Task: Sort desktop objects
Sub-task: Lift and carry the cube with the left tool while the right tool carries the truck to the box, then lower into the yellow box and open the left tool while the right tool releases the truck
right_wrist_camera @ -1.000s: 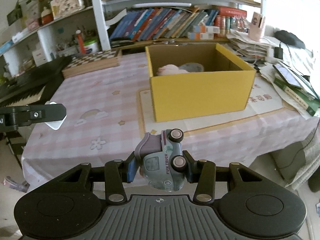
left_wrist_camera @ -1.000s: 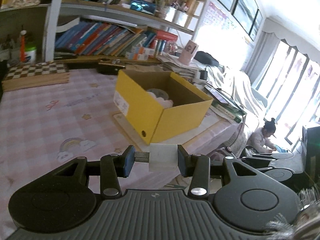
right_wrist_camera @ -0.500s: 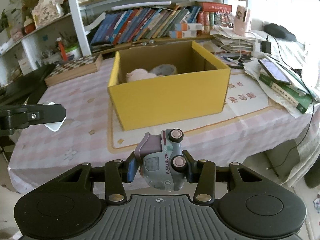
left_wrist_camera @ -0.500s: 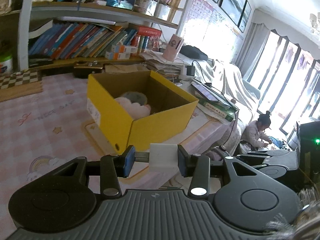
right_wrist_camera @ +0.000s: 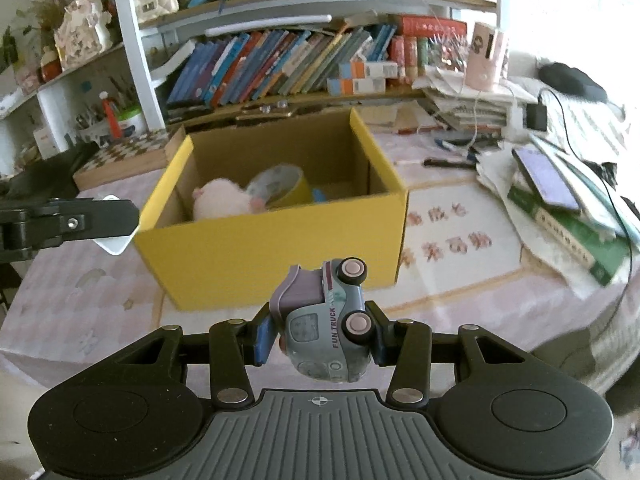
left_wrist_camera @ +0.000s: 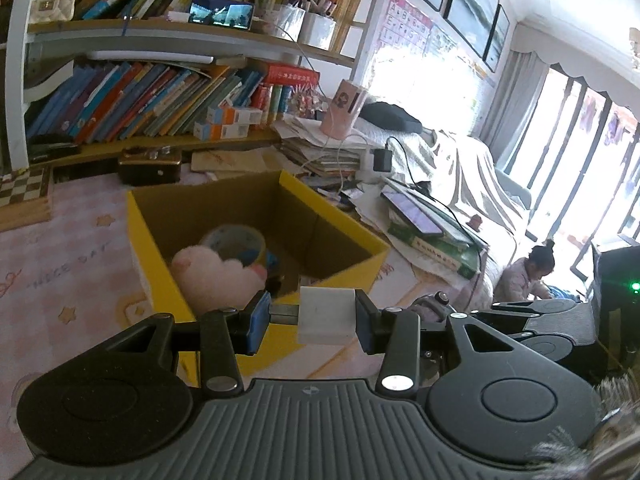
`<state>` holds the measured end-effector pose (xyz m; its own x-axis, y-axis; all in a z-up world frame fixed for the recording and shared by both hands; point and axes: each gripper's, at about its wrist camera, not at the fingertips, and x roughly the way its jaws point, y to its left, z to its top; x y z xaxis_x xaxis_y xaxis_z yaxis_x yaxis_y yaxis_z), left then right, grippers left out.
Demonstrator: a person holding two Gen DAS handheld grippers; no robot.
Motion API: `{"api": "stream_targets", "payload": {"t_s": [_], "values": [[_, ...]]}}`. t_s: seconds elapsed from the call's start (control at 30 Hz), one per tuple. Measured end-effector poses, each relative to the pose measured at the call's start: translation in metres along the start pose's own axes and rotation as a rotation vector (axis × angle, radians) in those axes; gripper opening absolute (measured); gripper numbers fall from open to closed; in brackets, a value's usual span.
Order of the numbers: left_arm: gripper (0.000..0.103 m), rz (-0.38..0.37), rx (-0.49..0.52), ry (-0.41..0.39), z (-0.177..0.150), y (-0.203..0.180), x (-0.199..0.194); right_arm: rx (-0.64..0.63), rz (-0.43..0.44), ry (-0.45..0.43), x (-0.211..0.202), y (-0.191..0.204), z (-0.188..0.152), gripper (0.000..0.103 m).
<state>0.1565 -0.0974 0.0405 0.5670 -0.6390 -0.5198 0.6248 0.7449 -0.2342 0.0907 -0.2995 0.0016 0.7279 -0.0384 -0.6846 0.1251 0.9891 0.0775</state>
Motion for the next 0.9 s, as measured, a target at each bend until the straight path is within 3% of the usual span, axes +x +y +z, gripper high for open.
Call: {"api": "stream_targets", "payload": {"t_s": [0.27, 0.53, 0.63, 0.9], "values": [[0.041, 0.082, -0.013, -0.046, 0.030, -0.013, 0.034, -0.095, 0.075, -0.069, 0.013, -0.030, 0.042, 0.045], [0.041, 0.197, 0.003, -0.061, 0.063, -0.006, 0.080, -0.298, 0.206, -0.135, 0.042, -0.024, 0.091, 0.045], [0.041, 0.233, 0.025, -0.046, 0.076, 0.001, 0.102, -0.370, 0.243, -0.115, 0.064, -0.015, 0.103, 0.045], [0.041, 0.301, 0.064, 0.101, 0.082, 0.026, 0.159, -0.527, 0.291, 0.006, 0.115, 0.005, 0.116, 0.045]]}}
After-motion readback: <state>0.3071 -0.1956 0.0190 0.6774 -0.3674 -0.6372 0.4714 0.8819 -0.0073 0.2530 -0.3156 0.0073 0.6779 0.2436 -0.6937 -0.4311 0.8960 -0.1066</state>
